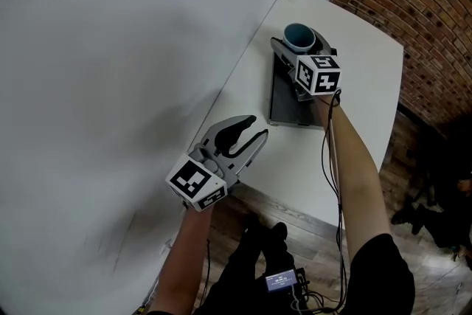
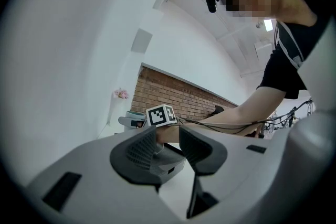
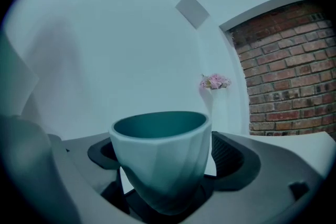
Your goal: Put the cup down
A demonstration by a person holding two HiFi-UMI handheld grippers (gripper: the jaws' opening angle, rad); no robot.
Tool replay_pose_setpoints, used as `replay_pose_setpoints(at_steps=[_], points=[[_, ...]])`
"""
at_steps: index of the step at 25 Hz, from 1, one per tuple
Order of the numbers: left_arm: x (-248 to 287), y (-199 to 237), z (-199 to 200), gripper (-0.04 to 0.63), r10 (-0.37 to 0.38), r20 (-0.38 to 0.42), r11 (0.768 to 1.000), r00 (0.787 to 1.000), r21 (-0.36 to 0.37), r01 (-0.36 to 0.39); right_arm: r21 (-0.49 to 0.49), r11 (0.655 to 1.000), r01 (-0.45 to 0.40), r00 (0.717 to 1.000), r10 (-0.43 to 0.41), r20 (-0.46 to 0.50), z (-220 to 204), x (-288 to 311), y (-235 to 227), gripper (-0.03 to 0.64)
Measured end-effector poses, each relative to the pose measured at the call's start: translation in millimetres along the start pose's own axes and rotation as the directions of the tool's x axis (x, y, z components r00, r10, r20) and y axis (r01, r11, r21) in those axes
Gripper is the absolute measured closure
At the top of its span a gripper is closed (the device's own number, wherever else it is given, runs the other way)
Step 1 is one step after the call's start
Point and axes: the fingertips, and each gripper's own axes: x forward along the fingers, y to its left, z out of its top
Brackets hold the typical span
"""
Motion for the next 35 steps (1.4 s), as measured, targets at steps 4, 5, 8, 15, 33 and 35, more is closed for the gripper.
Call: replay_pose_setpoints(at_steps=[4,5,8,15,33,35], points=[[-1.4,-0.4,3.4,0.454,0.002,0.007,1.0,1.0,0.004,-0.002,0.0,1.0,-0.004,1.0,0.004,-0.006,0.9,-6.1,1.9,0.137],[-1.3,-0.7,3.8,0.454,0.002,0.009,1.0,1.0,0.005,-0.002,-0.003,1.0,-0.005,1.0,0.005,-0.009,1.2,-8.2,2.6,0.138],[0.5,-3.3,6.2,0.454,0.002,0.013,1.0,1.0,0.007,-0.002,-0.003,1.0,-0.008,1.0,0.008,-0.024,0.9,-17.7,2.4,0.137],[2.7,-8.9,18.2,0.454,0.002,0.026,1.0,1.0,0.013,-0.002,0.04,0.999,-0.018,0.998,0.02,-0.053,-1.6,-49.6,2.1,0.138],[8.6,-44.0,37.0,0.454,-0.028,0.023,0.999,0.999,0.024,0.027,0.02,0.994,-0.111,0.991,0.112,-0.07,17.8,-156.3,45.1,0.231],[8.8,-49.5,40.2,0.454,-0.03,0.021,0.999,0.999,0.024,0.03,0.026,0.991,-0.129,0.989,0.13,-0.067,22.3,-170.6,52.2,0.245]])
